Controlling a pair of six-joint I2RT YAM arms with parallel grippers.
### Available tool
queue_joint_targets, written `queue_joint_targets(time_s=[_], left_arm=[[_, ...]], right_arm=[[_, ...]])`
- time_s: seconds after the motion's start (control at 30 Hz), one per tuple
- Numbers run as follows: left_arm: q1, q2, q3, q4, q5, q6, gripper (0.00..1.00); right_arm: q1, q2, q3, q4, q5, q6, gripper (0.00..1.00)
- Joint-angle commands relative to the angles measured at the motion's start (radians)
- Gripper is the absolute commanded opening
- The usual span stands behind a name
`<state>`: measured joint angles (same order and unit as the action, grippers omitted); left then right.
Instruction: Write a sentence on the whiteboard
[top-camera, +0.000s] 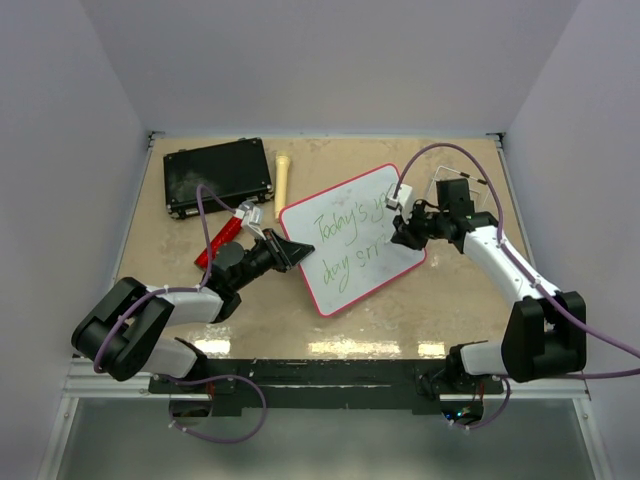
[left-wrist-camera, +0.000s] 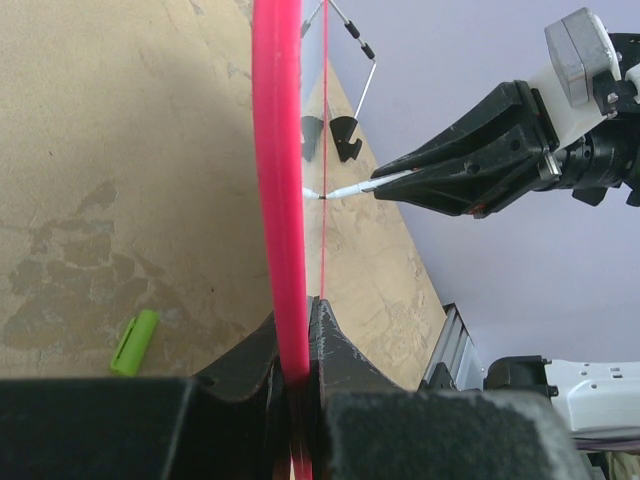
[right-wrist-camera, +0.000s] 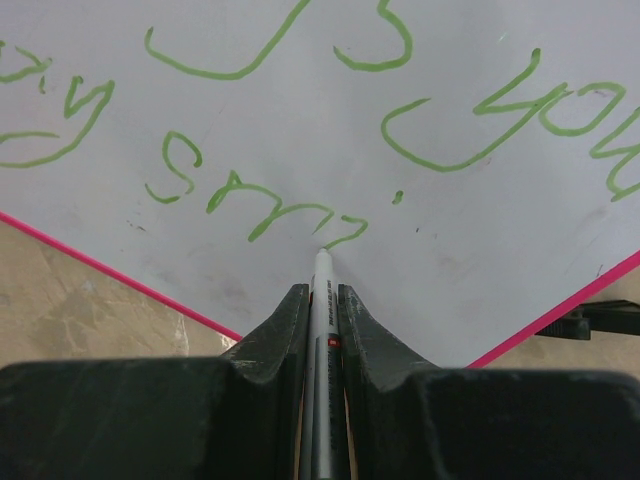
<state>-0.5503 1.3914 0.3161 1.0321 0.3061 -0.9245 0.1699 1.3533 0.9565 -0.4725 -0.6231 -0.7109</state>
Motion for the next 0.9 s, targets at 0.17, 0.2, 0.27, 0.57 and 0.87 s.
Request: queue_joint_targets(time_s=[0.17,0.2,0.27,0.57,0.87], left_arm=[[-0.003,0.008,0.003,0.026,0.011,0.075,0.00],[-0.003,0.008,0.003,0.026,0.011,0.073,0.00],[-0.003,0.006,0.003,0.026,0.011,0.075,0.00],[-0.003,0.001,-0.002,0.022,0.013,0.075,0.00],[-0.003,-0.003,-0.003,0.023,0.013,0.076,0.00]], right_arm=[[0.008,0.010,-0.005,-0.051,-0.013,-0.058,0.00],[0.006,0.010,-0.005,-0.049,-0.013,-0.056,0.00],[0.008,0.009,-0.002,-0.037,-0.012,-0.042,0.00],[-0.004,-0.052,0.013,0.110,0.060,0.085,0.00],[-0.007,-0.046,0.030,0.133,0.051,0.103,0.00]])
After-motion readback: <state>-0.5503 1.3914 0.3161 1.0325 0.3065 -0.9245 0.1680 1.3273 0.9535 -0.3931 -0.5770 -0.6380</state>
